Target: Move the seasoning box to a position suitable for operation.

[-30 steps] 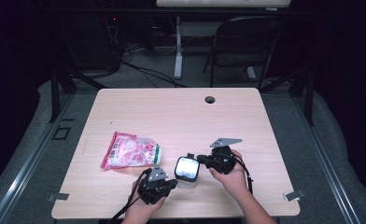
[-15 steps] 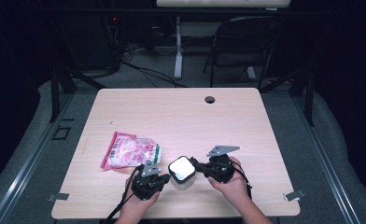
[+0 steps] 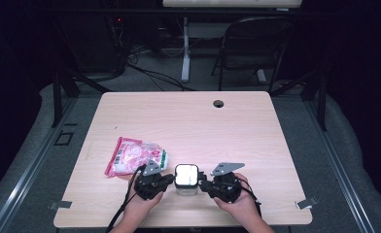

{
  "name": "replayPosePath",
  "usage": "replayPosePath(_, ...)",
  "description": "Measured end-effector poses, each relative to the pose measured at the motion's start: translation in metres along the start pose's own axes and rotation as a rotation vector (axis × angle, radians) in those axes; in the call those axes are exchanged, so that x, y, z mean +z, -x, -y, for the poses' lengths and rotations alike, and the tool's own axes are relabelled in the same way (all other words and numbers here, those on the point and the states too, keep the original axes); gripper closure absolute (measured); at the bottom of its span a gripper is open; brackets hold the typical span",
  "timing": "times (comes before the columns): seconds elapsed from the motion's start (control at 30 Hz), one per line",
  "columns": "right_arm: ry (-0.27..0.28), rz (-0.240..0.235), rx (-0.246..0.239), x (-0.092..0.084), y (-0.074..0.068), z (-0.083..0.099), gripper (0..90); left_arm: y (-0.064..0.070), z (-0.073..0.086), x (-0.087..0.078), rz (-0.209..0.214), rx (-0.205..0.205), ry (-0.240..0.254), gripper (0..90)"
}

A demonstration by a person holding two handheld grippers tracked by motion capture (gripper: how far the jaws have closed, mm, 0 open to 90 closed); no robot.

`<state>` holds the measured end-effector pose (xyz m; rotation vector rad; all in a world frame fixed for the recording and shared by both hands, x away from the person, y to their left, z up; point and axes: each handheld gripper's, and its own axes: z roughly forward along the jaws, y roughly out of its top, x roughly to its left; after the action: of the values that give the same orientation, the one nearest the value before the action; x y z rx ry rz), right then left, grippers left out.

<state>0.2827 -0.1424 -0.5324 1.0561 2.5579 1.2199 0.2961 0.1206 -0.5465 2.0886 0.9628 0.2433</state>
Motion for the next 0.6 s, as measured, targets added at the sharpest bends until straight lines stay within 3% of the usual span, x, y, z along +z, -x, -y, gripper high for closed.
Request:
replayPosePath(0.27, 0.04, 0.025, -0.009, -0.021, 0.0, 0.003, 78.1, 0.005, -0.004, 0.006, 0.01, 0.028, 0.002, 82.1)
replayPosePath(0.43, 0.093, 0.01, 0.057, -0.033, 0.007, 0.004, 72.7, 0.007, -0.006, 0.007, 0.019, 0.039, 0.004, 81.9)
replayPosePath(0.5, 0.104, 0.012, 0.057, -0.034, 0.008, 0.003, 70.9, 0.008, -0.007, 0.008, 0.028, 0.028, 0.008, 81.5)
replayPosePath(0.6, 0.12, 0.05, 0.065, -0.035, 0.011, 0.004, 66.3, 0.012, -0.007, 0.008, 0.03, 0.044, 0.009, 80.5)
